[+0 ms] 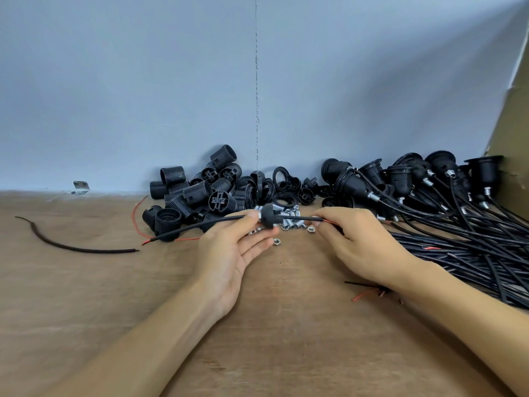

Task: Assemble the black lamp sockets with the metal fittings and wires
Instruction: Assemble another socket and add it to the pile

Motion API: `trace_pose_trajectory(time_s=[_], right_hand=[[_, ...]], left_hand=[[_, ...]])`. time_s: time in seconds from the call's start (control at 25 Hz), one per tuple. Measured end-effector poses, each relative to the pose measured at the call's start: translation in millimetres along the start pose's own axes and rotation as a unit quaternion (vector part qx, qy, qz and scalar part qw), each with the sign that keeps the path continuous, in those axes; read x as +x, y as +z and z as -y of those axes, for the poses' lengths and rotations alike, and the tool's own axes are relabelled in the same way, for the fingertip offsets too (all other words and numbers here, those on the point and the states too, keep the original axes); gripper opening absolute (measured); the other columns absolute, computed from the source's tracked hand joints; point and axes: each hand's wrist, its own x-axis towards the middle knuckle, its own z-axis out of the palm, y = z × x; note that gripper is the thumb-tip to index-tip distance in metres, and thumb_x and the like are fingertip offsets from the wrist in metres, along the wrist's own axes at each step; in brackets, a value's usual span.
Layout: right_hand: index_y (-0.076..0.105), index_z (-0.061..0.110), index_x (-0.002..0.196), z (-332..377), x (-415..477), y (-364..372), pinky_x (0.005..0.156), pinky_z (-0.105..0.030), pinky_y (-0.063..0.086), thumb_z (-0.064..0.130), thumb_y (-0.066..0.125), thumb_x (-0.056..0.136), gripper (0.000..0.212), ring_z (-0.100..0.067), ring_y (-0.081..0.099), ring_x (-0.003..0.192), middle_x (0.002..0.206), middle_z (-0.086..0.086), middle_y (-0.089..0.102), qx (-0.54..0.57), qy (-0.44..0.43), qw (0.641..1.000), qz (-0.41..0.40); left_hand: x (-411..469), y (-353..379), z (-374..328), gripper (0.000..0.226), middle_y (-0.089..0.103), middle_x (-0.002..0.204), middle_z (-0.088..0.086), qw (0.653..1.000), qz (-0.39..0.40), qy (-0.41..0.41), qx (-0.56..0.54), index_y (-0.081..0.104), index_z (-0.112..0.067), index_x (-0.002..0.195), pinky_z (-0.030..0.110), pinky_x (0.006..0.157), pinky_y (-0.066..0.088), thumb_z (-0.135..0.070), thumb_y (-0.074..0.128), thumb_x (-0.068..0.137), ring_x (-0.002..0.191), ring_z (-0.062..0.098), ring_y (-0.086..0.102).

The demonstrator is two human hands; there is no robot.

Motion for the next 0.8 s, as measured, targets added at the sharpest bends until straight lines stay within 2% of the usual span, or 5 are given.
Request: trace_pose_trajectory(time_s=[0.24, 0.4, 0.48, 0.64, 0.8], right_hand=[[0.066, 0.015, 0.105, 11, 0, 8, 0.07, -0.038, 0.046, 0.016, 0.045, 0.101, 0.021, -0.014, 0.055, 0.071, 0.079, 0.005, 0.065, 0.02, 0.003, 0.998, 0.056], [0.065, 0.014, 0.101, 13, -2, 10, 0.064, -0.034, 0.041, 0.014, 0.046, 0.1, 0.019, -0.011, 0.051, 0.067, 0.073, 0.006, 0.06, 0.044, 0.014, 0.997, 0.065], [0.065, 0.021, 0.116, 12, -1, 10, 0.078, -0.036, 0.047, 0.011, 0.047, 0.097, 0.028, -0.009, 0.059, 0.084, 0.093, 0.008, 0.068, 0.046, 0.019, 0.996, 0.068], [0.056, 0.023, 0.136, 7, -4, 12, 0.106, -0.036, 0.036, 0.013, 0.062, 0.091, 0.046, -0.012, 0.047, 0.117, 0.122, 0.01, 0.055, 0.021, 0.033, 0.998, 0.041], [0.063, 0.027, 0.126, 12, -6, 10, 0.101, -0.021, 0.038, 0.033, 0.075, 0.086, 0.043, -0.006, 0.051, 0.114, 0.115, 0.013, 0.055, 0.067, -0.018, 0.998, -0.001]], left_hand=[[-2, 0, 8, 0.023, 0.076, 0.107, 0.017, 0.993, 0.088, 0.001, 0.079, 0.08, -0.01, 0.097, 0.031, 0.077, 0.062, -0.024, 0.074, 0.078, 0.1, 0.034, 0.075], [-1, -1, 8, 0.024, 0.077, 0.108, 0.015, 0.991, 0.103, 0.006, 0.087, 0.079, -0.011, 0.099, 0.029, 0.075, 0.061, -0.024, 0.074, 0.08, 0.099, 0.033, 0.075], [-3, 0, 10, 0.021, 0.077, 0.106, 0.013, 0.989, 0.109, 0.023, 0.099, 0.081, -0.014, 0.097, 0.028, 0.074, 0.061, -0.024, 0.074, 0.081, 0.096, 0.031, 0.076], [-6, 3, 19, 0.011, 0.079, 0.095, 0.0, 0.957, 0.06, 0.141, 0.245, 0.078, -0.024, 0.1, 0.027, 0.072, 0.061, -0.021, 0.069, 0.095, 0.086, 0.02, 0.077], [-14, 6, 18, 0.014, 0.076, 0.076, -0.007, 0.917, 0.064, 0.213, 0.333, 0.075, -0.037, 0.095, 0.021, 0.066, 0.057, -0.041, 0.062, 0.097, 0.07, 0.01, 0.073]])
